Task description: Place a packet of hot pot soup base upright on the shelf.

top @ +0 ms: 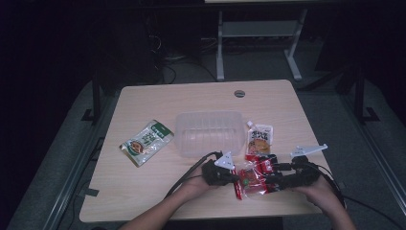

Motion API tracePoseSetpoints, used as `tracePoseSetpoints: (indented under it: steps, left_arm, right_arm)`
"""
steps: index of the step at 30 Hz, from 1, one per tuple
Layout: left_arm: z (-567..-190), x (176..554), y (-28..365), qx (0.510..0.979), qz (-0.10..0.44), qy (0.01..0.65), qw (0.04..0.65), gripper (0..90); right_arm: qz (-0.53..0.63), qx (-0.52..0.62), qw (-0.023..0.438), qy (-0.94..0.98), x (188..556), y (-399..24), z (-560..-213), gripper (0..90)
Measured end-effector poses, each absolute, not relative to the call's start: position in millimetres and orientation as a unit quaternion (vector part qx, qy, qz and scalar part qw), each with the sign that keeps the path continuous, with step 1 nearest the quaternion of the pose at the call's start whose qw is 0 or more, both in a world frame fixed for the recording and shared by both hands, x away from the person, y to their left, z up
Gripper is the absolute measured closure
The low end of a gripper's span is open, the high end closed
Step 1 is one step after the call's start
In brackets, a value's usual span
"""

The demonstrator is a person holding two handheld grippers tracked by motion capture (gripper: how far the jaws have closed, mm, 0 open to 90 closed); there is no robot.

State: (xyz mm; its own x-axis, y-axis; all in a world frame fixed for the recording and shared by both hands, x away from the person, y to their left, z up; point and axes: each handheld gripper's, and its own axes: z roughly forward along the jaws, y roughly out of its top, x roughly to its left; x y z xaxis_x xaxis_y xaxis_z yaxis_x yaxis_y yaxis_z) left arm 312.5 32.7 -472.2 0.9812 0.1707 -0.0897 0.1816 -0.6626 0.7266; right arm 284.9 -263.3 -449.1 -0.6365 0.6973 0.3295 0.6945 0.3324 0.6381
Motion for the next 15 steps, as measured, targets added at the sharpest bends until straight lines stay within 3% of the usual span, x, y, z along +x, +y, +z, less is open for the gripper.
tracePoseSetpoints:
  steps: [8, 15]
  left_arm:
    - [-472.5, 313.0, 33.3, 0.911, -0.008, 0.098, 0.401, 89.8]
    - [-472.7, 313.2, 33.6, 0.910, -0.011, 0.100, 0.402, 89.9]
  right_arm:
    - [0.390, 0.407, -0.014, 0.826, 284.5, -257.0, -449.0, 34.1]
    - [0.411, 0.392, -0.002, 0.823, 281.9, -261.3, -441.8, 59.2]
